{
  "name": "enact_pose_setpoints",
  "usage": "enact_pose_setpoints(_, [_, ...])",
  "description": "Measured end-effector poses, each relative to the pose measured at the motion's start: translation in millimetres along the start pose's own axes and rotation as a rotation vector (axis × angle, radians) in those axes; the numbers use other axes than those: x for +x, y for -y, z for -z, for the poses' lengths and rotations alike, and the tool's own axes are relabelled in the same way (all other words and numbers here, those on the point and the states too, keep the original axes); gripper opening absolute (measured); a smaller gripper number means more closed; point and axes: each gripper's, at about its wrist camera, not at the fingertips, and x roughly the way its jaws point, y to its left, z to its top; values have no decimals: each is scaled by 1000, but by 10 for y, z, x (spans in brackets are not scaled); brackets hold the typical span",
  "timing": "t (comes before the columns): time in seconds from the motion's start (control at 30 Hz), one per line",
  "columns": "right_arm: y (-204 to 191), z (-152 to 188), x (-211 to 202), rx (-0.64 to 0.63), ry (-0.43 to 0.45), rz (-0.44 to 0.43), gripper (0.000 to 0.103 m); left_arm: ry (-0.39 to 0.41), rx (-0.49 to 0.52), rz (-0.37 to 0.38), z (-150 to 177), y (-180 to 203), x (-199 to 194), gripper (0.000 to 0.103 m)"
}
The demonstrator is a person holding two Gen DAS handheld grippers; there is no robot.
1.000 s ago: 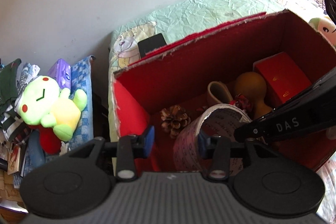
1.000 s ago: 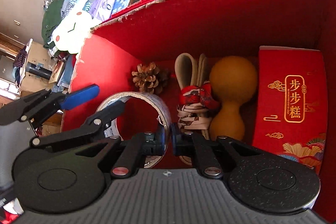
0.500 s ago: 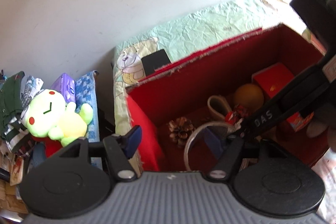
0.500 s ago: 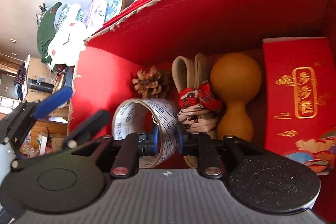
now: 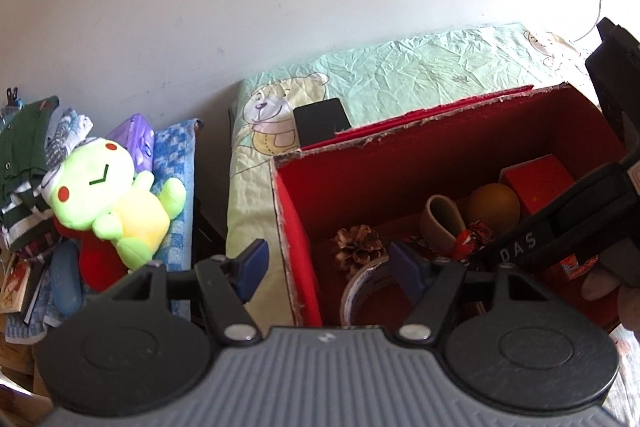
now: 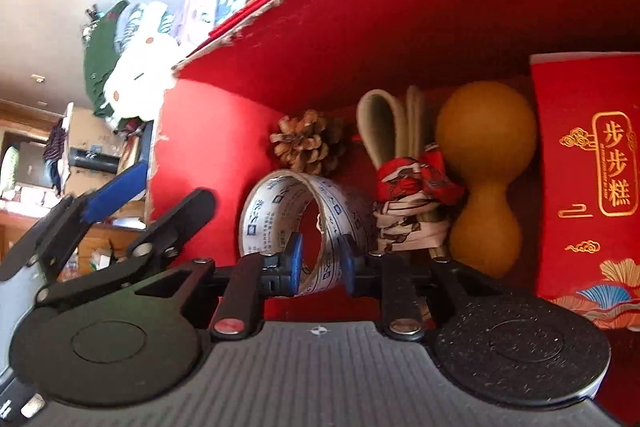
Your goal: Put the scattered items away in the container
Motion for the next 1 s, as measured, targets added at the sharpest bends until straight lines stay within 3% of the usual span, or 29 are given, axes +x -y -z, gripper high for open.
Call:
enact_pose_setpoints(0.13, [112,17,-130,56,73,-14,23,-8,-3,-4,-10,47,44,71])
enact_pose_setpoints(0.53, [150,222,-775,-34,337,267,30,-47,-70,-44,-139,94,111,75])
enact_pose_setpoints(0.8, [144,287,-732,-83,384,322,27,-63,-88,-94,-206,178,94,77])
enact_pose_setpoints(1.0, [159,318,-755,-81,403,311,27,-28,-81,-138,-280,243,-1,87])
